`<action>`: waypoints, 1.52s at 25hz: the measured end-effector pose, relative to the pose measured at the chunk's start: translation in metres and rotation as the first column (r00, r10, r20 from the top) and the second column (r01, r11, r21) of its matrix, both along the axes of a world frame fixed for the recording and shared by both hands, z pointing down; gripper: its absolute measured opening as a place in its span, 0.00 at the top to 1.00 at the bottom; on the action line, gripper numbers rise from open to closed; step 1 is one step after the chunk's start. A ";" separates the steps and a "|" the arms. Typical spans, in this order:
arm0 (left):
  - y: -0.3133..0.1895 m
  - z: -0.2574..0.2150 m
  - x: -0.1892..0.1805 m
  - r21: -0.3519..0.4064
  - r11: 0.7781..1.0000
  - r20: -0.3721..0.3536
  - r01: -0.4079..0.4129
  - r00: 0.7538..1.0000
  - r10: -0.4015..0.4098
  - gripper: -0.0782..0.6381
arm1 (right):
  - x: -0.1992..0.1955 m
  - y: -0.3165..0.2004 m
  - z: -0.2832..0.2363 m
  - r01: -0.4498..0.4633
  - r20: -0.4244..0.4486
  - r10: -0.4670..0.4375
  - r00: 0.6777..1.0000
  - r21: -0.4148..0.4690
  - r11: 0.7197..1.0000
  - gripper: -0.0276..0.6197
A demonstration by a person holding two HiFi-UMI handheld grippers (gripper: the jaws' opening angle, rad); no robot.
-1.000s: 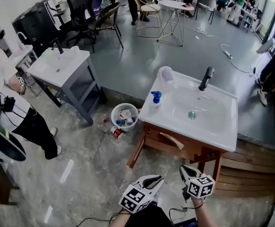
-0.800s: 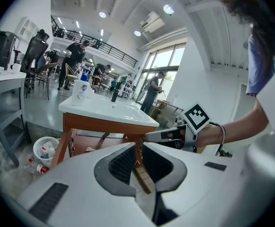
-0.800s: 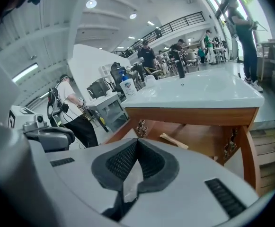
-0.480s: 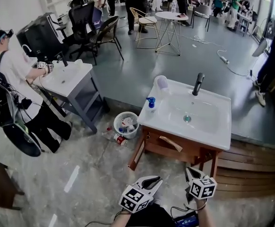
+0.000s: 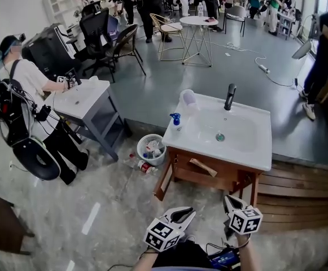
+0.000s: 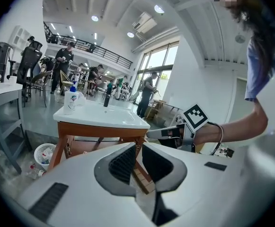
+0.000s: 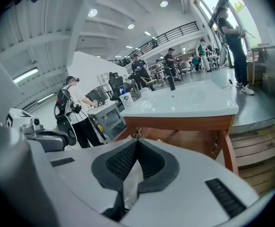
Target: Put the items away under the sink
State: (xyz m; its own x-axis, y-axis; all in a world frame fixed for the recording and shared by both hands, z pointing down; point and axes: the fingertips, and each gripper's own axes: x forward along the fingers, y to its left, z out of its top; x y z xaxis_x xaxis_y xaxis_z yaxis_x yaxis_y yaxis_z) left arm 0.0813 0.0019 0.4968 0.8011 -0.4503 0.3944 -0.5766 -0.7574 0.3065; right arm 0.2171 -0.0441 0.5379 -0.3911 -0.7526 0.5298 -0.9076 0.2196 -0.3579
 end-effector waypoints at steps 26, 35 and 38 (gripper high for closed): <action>0.103 -0.065 -0.144 0.082 0.996 -0.024 -0.047 0.998 0.049 0.82 | -0.167 0.123 -0.103 -0.001 0.077 -0.011 0.997 0.163 0.987 0.94; 0.146 -0.067 -0.160 0.102 0.989 -0.048 -0.108 0.992 0.113 0.82 | -0.201 0.183 -0.118 -0.029 0.083 0.015 0.996 0.173 0.984 0.94; 0.156 -0.070 -0.163 0.114 0.986 -0.052 -0.124 0.990 0.130 0.82 | -0.211 0.196 -0.122 -0.031 0.084 0.016 0.996 0.183 0.983 0.94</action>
State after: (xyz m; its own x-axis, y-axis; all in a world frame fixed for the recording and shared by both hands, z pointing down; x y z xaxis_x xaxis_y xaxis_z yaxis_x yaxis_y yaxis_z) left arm -0.0819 0.1577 0.4269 0.8749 -0.3813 0.2985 -0.4569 -0.8543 0.2477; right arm 0.0061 0.1517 0.4158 -0.4086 -0.8435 0.3486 -0.8826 0.2679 -0.3863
